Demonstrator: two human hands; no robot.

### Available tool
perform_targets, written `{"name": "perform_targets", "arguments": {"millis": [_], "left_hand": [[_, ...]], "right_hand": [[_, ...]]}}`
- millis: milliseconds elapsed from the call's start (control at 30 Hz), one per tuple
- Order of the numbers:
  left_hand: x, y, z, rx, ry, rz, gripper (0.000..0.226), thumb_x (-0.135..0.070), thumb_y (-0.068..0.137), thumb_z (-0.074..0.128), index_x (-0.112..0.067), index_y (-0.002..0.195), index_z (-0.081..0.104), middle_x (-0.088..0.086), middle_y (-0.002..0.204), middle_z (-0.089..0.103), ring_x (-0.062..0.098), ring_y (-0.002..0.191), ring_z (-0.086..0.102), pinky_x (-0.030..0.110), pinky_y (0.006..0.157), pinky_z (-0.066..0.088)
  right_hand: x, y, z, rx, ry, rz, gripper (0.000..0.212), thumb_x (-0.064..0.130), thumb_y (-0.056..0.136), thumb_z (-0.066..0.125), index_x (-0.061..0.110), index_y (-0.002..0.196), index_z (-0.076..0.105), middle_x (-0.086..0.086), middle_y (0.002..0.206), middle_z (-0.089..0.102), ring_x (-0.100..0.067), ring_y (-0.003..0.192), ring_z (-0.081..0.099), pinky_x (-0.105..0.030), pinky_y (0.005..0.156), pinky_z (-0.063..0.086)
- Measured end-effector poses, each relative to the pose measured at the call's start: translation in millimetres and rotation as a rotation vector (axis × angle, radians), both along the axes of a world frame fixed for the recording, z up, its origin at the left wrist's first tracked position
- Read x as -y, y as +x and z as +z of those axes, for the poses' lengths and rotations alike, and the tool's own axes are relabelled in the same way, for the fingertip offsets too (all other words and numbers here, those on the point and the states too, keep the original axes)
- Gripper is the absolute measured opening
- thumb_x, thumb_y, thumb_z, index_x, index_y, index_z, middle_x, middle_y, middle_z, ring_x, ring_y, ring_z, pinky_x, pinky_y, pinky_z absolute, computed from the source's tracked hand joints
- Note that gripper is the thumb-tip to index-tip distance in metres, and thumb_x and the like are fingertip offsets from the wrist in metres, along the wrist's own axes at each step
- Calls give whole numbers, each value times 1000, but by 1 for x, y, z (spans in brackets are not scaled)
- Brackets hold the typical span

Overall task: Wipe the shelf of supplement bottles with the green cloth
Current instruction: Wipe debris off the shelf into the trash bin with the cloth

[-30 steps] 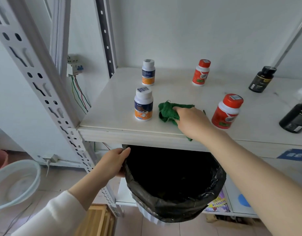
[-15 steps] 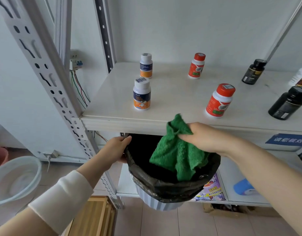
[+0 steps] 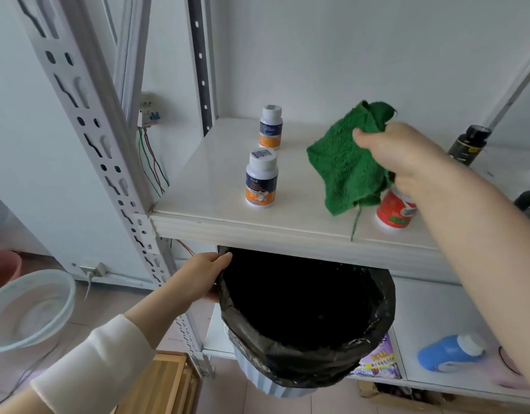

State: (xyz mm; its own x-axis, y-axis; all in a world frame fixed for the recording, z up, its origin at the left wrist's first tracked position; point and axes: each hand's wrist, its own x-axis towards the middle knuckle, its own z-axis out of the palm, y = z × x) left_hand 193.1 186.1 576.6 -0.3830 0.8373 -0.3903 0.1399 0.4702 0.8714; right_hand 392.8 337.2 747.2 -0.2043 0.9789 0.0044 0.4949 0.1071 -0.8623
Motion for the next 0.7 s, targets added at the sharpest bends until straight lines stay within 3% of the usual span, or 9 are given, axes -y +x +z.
{"name": "perform_targets", "arguments": {"millis": [100,167,267,333,433,500,600,700], "left_hand": [[3,-4,1,-47,-20,-8,45,-38,92,47,4,96,61,15,80,60,26,74,61,40,76,53],[3,-5,-1,-48,-21,-14,45,-38,92,46,4,97,61,19,81,61,27,74,62,37,73,51],[2,-5,-5,-37,-13,7,37,-36,93,46,-5,92,65,20,90,71,26,75,71,29,61,57],[1,-6,-9,-43,-20,18,37,-37,93,46,-4,94,65,19,90,71,24,73,71,27,58,57],[-4,-10,-10,-12,-39,35,40,-36,92,48,2,97,62,20,83,67,24,69,67,24,51,52],[-7,-14,-12,-14,-57,35,42,-37,91,48,3,100,61,25,87,65,27,73,67,28,53,54],[-9,-18,-15,-92,-63,12,43,-40,91,48,0,101,61,19,88,65,20,75,62,24,62,48],[-10,-21,-20,-222,-38,-3,43,-41,90,48,-1,96,61,11,87,65,13,77,54,27,68,38]], "right_hand": [[-34,-35,-4,180,157,-79,38,31,93,44,1,115,52,-12,102,60,-31,102,58,-32,80,46],[-48,-54,-23,344,186,-43,36,29,95,40,1,112,54,-13,94,60,-34,104,58,-29,73,41],[-62,-74,-64,574,142,113,33,22,93,40,5,116,55,-19,117,60,-36,107,56,-30,78,41],[-72,-82,-77,514,92,73,32,19,91,41,9,117,56,-19,118,60,-36,105,57,-31,77,42],[-98,-88,-68,159,-6,-206,32,17,93,39,6,120,53,-16,122,59,-32,107,57,-28,71,37],[-121,-90,-54,32,2,-346,31,15,95,37,5,120,52,-12,122,59,-27,104,57,-26,71,35],[-151,-94,-40,37,137,-396,30,11,94,32,9,115,53,-9,117,60,-22,96,54,-27,74,35],[-173,-102,-52,208,146,-232,33,13,94,31,9,118,53,-13,116,60,-27,97,58,-27,74,40]]}}
